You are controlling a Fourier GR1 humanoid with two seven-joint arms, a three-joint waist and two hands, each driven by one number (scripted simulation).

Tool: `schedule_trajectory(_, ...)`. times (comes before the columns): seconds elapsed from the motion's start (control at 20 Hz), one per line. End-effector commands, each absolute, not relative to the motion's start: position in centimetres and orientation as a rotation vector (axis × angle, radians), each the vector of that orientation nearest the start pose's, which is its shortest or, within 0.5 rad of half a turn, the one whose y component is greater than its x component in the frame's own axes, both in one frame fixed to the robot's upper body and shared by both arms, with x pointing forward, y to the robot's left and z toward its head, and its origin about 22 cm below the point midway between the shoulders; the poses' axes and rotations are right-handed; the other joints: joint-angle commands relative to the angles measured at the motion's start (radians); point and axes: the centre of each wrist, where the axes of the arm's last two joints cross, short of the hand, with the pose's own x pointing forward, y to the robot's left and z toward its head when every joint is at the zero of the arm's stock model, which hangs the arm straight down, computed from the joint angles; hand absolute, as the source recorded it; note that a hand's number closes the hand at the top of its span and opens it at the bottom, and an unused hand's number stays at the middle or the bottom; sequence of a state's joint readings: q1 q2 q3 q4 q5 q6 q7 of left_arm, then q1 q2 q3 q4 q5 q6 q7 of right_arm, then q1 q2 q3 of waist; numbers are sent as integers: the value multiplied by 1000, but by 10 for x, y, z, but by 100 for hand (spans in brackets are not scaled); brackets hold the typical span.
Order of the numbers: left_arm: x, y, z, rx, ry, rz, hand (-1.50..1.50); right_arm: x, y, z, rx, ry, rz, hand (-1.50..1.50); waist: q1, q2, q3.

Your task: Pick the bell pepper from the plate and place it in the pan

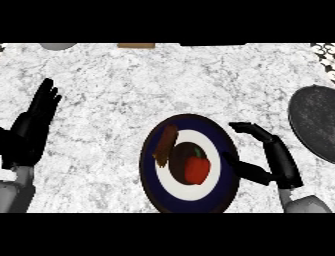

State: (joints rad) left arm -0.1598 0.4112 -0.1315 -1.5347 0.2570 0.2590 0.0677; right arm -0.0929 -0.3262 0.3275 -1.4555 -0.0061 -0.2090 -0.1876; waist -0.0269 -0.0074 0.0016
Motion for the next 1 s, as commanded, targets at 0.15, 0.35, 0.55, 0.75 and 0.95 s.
schedule_trajectory(0.15,289,273,39,247,-1600,-10,0,193,-265,26,-457,-1867,589,-150,-21,2,-4)
schedule_trajectory(0.35,281,286,54,234,-1621,-10,0,183,-282,89,-485,-1729,772,-150,2,0,-5)
schedule_trajectory(0.55,285,272,51,226,-1613,-41,0,180,-273,136,-559,-1577,971,-150,8,1,-7)
schedule_trajectory(0.75,294,286,58,196,-1629,-62,0,188,-249,181,-582,-1541,949,-150,34,9,-4)
schedule_trajectory(0.95,295,276,46,190,-1622,-57,0,185,-224,209,-658,-1523,1011,-150,37,9,-4)
